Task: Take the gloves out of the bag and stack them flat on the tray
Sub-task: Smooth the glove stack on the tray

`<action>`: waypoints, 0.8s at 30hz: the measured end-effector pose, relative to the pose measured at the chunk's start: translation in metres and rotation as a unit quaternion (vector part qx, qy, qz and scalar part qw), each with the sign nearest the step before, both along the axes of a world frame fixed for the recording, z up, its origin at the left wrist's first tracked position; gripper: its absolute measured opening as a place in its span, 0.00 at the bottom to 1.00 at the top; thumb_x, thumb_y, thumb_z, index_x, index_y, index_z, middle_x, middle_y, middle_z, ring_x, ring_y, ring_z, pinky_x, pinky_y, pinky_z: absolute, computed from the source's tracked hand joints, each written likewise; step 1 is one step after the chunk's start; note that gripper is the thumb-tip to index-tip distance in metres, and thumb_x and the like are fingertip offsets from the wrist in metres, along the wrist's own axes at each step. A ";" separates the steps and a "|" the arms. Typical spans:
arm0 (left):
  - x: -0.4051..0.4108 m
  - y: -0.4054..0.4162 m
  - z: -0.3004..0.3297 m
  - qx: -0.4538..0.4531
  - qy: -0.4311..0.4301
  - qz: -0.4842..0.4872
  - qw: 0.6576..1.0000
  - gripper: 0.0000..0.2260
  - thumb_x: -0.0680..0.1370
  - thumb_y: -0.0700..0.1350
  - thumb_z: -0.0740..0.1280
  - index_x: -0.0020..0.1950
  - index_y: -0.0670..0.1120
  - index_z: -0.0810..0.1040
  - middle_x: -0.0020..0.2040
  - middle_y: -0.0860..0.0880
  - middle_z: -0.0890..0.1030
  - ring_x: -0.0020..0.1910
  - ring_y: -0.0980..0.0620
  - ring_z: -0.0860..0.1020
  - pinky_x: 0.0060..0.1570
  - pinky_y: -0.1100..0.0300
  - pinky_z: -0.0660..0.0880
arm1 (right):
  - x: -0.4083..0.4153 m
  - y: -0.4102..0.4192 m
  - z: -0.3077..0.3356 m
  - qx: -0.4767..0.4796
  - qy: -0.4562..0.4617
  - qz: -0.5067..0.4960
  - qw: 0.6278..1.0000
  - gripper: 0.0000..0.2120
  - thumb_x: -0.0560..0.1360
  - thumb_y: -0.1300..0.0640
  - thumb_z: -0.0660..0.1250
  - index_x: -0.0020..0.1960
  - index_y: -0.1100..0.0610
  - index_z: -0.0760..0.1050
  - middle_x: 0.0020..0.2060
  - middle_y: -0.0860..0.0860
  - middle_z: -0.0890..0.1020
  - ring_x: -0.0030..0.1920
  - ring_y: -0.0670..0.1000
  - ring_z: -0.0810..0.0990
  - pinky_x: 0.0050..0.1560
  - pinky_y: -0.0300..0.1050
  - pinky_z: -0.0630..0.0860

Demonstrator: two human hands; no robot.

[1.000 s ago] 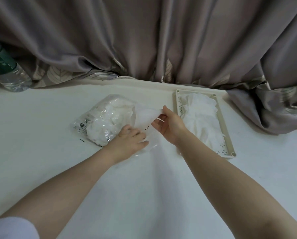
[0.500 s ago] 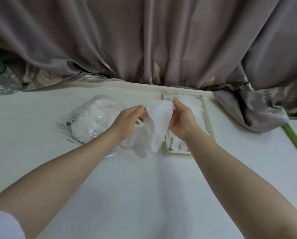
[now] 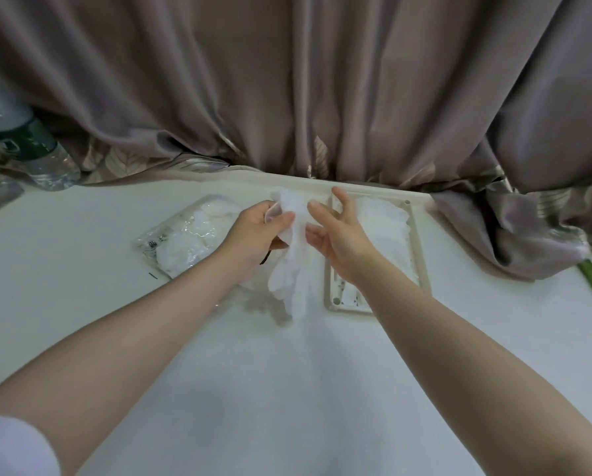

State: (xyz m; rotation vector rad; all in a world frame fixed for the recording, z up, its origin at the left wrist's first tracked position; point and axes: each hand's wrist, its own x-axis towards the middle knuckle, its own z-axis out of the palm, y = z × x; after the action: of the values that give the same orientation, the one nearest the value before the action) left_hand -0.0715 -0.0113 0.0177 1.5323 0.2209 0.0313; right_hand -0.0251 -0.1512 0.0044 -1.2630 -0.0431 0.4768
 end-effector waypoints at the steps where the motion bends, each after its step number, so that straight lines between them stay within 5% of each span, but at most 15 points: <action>1: -0.001 0.004 -0.001 0.006 -0.004 -0.001 1.000 0.06 0.80 0.40 0.62 0.45 0.44 0.76 0.40 0.46 0.81 0.38 0.52 0.80 0.44 0.59 0.80 | -0.002 0.009 -0.002 -0.019 -0.021 0.029 0.999 0.33 0.71 0.51 0.72 0.70 0.47 0.59 0.64 0.55 0.72 0.56 0.56 0.79 0.60 0.51 0.77; 5: -0.001 0.019 -0.007 0.035 -0.015 -0.010 0.999 0.07 0.80 0.39 0.61 0.49 0.42 0.78 0.40 0.47 0.81 0.37 0.57 0.80 0.44 0.62 0.79 | -0.009 0.038 -0.005 -0.100 -0.077 0.078 0.989 0.22 0.69 0.50 0.71 0.52 0.67 0.75 0.50 0.70 0.78 0.51 0.66 0.80 0.60 0.64 0.74; 8: 0.003 0.038 -0.017 0.054 -0.012 0.015 0.998 0.07 0.81 0.39 0.60 0.47 0.42 0.78 0.40 0.46 0.79 0.37 0.55 0.79 0.43 0.61 0.78 | -0.004 0.050 -0.008 -0.184 -0.088 0.033 0.978 0.20 0.73 0.53 0.68 0.46 0.74 0.73 0.41 0.69 0.78 0.40 0.68 0.76 0.43 0.56 0.72; 12: 0.013 0.063 -0.033 0.184 0.002 0.139 0.973 0.09 0.81 0.40 0.57 0.45 0.43 0.76 0.39 0.45 0.77 0.34 0.51 0.75 0.38 0.61 0.74 | 0.006 0.046 -0.011 -0.152 -0.003 -0.044 0.987 0.10 0.77 0.60 0.64 0.37 0.62 0.76 0.35 0.55 0.76 0.38 0.54 0.74 0.39 0.46 0.70; 15: 0.016 0.087 -0.056 0.307 0.036 0.207 0.928 0.10 0.81 0.41 0.56 0.55 0.39 0.76 0.49 0.39 0.80 0.47 0.43 0.77 0.44 0.58 0.68 | 0.011 0.036 -0.013 -0.041 0.060 -0.053 0.996 0.07 0.78 0.61 0.62 0.43 0.57 0.76 0.36 0.50 0.80 0.38 0.49 0.79 0.41 0.42 0.73; 18: 0.020 0.104 -0.071 0.297 0.100 0.244 0.918 0.12 0.80 0.37 0.56 0.60 0.39 0.74 0.59 0.39 0.77 0.58 0.41 0.75 0.50 0.58 0.67 | 0.014 0.026 -0.013 0.041 0.111 -0.057 0.991 0.07 0.80 0.58 0.59 0.52 0.56 0.76 0.43 0.51 0.82 0.43 0.50 0.80 0.47 0.43 0.74; 21: 0.024 0.096 -0.069 0.328 0.143 0.222 0.907 0.21 0.76 0.35 0.59 0.70 0.42 0.67 0.71 0.41 0.64 0.69 0.42 0.65 0.65 0.54 0.62 | 0.014 0.014 -0.008 0.095 0.132 -0.056 0.985 0.10 0.80 0.58 0.57 0.57 0.56 0.76 0.46 0.52 0.83 0.46 0.51 0.81 0.53 0.46 0.75; 24: 0.021 0.065 -0.052 0.399 0.022 0.170 0.901 0.21 0.77 0.39 0.61 0.70 0.41 0.66 0.74 0.42 0.59 0.73 0.45 0.58 0.69 0.55 0.54 | 0.014 0.002 0.000 0.122 0.133 -0.045 0.983 0.16 0.81 0.57 0.56 0.65 0.59 0.72 0.51 0.55 0.81 0.51 0.54 0.80 0.59 0.50 0.73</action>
State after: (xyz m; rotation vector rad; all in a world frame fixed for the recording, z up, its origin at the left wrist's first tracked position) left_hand -0.0505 0.0535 -0.0340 2.2949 0.5598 0.4071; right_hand -0.0116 -0.1497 0.0041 -0.9489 0.1763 0.5412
